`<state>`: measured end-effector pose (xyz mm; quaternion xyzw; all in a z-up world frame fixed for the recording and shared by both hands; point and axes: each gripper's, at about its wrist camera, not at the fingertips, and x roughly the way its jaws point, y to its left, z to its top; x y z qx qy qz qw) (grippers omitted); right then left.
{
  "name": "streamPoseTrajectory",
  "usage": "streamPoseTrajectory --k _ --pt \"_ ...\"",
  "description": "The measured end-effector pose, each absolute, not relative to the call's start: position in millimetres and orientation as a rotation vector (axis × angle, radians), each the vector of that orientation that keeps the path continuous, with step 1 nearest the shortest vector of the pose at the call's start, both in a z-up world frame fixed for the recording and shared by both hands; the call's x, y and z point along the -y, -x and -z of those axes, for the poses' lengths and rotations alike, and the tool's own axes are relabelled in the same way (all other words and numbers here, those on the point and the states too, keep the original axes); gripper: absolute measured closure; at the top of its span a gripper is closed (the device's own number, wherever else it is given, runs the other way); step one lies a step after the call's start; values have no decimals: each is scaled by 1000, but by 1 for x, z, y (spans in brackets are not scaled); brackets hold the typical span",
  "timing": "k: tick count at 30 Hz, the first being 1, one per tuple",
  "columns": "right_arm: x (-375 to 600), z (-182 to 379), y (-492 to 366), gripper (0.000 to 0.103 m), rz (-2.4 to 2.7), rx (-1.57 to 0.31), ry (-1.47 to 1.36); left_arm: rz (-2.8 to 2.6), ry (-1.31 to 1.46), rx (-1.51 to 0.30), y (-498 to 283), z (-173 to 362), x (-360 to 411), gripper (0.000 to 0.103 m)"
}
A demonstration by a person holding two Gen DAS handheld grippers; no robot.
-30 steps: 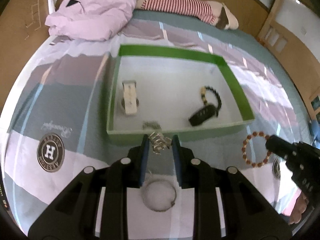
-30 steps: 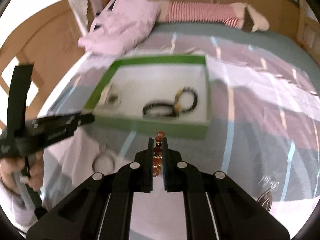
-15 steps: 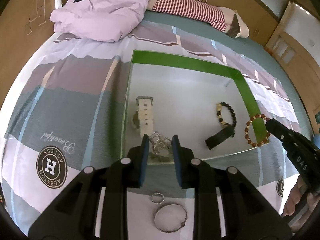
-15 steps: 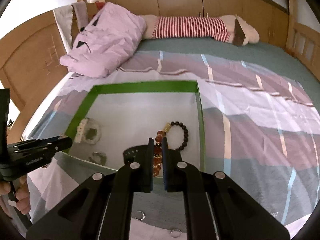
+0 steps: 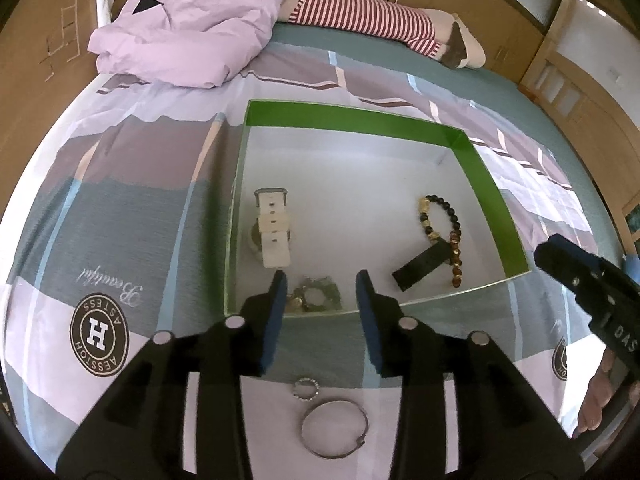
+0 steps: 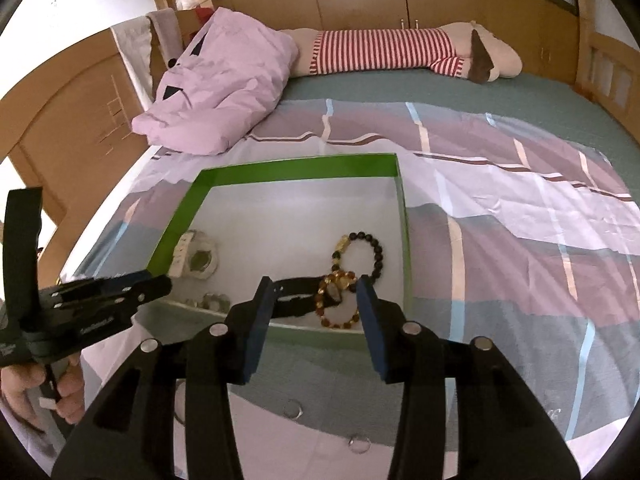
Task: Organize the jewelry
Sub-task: 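Withdraw the right tool from the box to the plain silver ring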
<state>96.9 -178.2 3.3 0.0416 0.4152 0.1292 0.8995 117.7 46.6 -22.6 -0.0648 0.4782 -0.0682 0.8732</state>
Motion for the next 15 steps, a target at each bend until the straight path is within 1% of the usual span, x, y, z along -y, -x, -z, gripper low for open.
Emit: streamPoseTrajectory --k 3,5,6,7,10,13,14,15 --pt "179 -5 -95 59 -277 -862 -97 144 157 -997 -119 22 -50 61" --pt "180 -4 -96 59 -275 -868 -111 131 170 -992 -120 22 -53 52" --pt "181 -4 -96 59 -275 -872 -115 126 175 -989 -120 22 -54 45" --pt "181 -3 -95 59 -276 -883 -119 119 183 -985 -120 21 -56 42" --pt "180 0 -91 59 -279 -925 -102 119 189 -1015 -116 21 -58 42" --pt "178 15 -79 59 -287 -1017 -67 133 158 -1047 -100 19 -55 44" --pt "179 23 -76 61 -291 -1051 -67 143 150 -1055 -93 20 -54 45" --pt "181 32 -74 73 -290 -1090 -74 153 142 -1068 -87 23 -53 53"
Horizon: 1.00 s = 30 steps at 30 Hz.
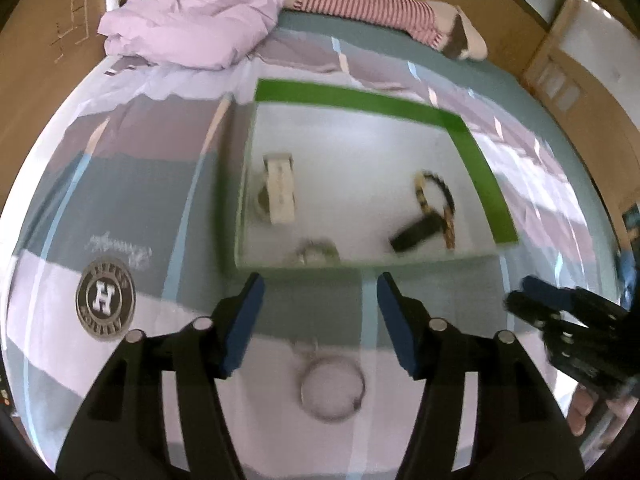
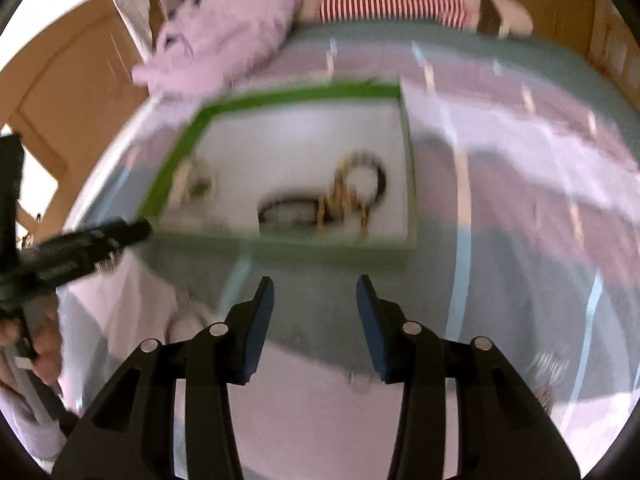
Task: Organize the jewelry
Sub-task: 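Withdraw the right tool from the box to the plain silver ring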
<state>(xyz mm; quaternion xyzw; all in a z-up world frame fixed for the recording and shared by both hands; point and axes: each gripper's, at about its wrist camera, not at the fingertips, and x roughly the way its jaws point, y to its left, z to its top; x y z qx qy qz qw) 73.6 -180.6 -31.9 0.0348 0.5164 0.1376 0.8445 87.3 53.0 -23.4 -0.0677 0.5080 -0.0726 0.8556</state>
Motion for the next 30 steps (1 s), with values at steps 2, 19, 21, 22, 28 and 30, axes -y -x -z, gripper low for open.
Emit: streamPoseTrajectory --k 2,19,21,22,28,30 --pt "181 55 -73 80 -310 -1172 -104 153 123 -1141 -76 38 -52 64" --pt "127 99 -66 99 -352 -1316 138 190 188 -1309 -64 82 -52 58" --pt "132 93 -63 99 -342 -1324 168 205 172 -1309 -63 82 -44 54" --pt "135 90 -62 98 -334 -1321 183 211 162 -1309 -63 82 -40 51" --pt "160 80 -72 66 -330 -1304 -10 203 80 -1326 -62 95 -21 43" --pt "167 82 -77 61 -319 -1308 -74 206 41 -1318 -58 95 -14 41"
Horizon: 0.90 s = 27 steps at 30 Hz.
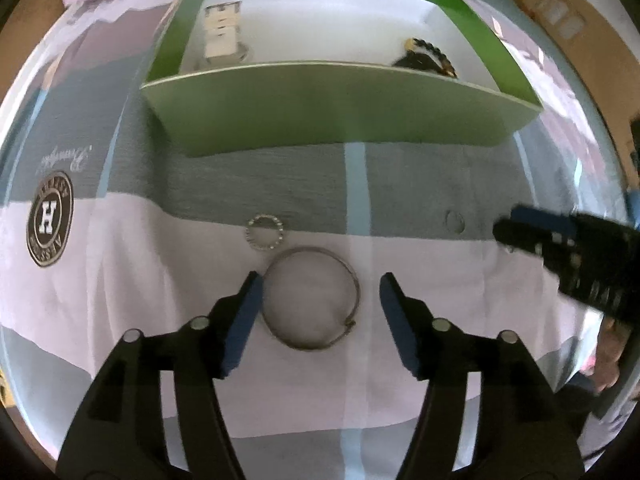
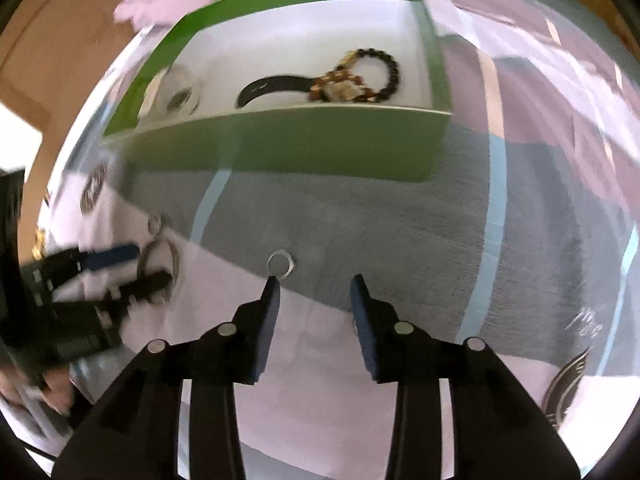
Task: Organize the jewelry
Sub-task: 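Close the left tool on the silver bangle while the right tool closes on the plain silver ring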
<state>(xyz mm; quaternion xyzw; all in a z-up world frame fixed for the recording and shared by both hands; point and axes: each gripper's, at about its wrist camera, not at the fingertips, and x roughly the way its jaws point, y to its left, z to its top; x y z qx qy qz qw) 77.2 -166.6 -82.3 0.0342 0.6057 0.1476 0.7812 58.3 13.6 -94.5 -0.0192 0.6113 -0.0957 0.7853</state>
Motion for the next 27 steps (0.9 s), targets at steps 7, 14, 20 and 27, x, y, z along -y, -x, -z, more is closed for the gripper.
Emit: streamPoseTrajectory --k 7,14,20,27 --pt "175 90 -74 60 -282 -1312 -113 293 -21 -1361 -48 104 16 41" --pt "172 86 -82 56 -312 -1259 -74 228 85 -1289 -59 74 -25 42" --pt "137 98 -82 45 -345 -1250 56 191 66 -1348 -66 90 -25 38" --pt "114 108 -80 72 -317 -1240 195 198 -29 -1360 -64 105 2 36"
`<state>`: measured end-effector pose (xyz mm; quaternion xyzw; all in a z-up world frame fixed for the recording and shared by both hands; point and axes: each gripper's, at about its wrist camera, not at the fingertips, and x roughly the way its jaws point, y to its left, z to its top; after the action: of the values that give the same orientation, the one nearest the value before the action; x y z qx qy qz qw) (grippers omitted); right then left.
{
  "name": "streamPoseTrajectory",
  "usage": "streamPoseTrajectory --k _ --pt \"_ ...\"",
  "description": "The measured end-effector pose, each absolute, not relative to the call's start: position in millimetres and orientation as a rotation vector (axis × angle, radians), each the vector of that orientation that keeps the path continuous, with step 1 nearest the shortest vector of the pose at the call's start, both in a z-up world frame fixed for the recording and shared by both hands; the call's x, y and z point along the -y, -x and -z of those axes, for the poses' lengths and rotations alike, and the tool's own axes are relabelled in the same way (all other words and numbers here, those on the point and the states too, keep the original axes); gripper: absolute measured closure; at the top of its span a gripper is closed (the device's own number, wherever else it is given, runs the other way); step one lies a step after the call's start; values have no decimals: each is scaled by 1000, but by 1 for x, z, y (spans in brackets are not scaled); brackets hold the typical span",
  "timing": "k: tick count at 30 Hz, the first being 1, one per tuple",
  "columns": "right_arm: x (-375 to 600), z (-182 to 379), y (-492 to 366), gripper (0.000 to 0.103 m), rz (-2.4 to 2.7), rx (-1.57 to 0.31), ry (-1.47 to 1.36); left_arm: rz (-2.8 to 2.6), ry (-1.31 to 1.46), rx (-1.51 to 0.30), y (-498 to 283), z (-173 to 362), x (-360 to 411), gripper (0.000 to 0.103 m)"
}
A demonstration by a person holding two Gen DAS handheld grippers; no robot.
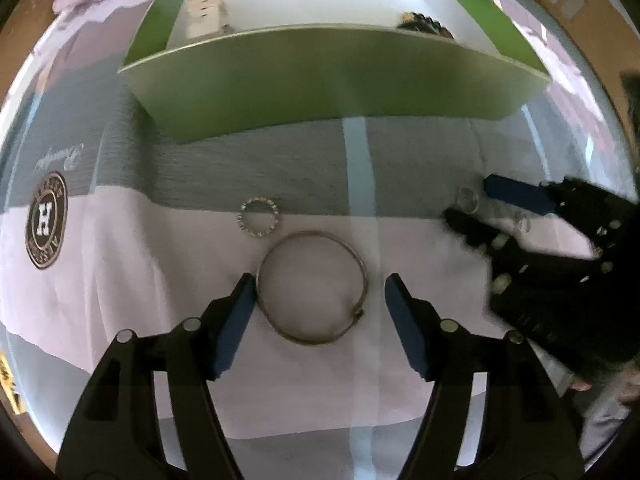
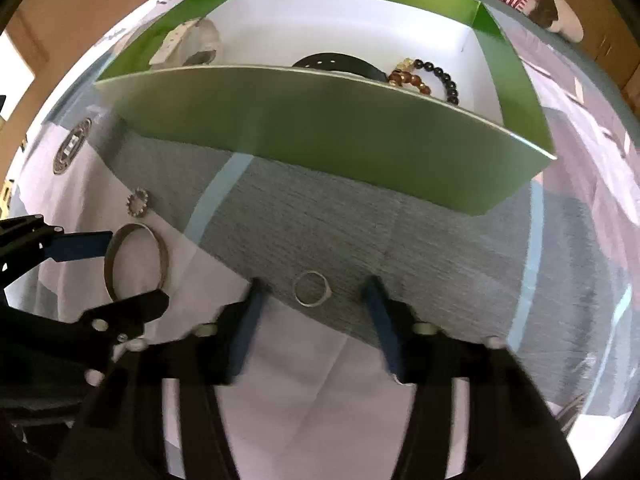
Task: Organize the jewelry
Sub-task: 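Close the left tool on the silver bangle while the right tool closes on the plain silver ring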
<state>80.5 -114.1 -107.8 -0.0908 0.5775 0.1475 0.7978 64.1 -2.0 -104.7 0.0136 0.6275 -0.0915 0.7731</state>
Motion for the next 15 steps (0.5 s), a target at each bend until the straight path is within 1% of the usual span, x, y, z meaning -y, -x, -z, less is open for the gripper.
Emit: streamPoseTrajectory --k 2,3,4,10,15 --pt "119 105 -82 85 -319 -1264 184 202 -57 -1350 -63 105 9 36" --pt "122 104 -82 85 -323 -1280 178 208 -63 -1347 -62 104 11 44" --pt "125 104 -82 85 -326 -1288 171 224 -70 -1342 -61 104 14 44" --pt "145 94 -85 85 -333 -1302 101 309 -64 -1342 -59 99 28 45" --pt "157 84 -89 85 -339 -1285 60 289 -30 -1333 -65 92 15 45"
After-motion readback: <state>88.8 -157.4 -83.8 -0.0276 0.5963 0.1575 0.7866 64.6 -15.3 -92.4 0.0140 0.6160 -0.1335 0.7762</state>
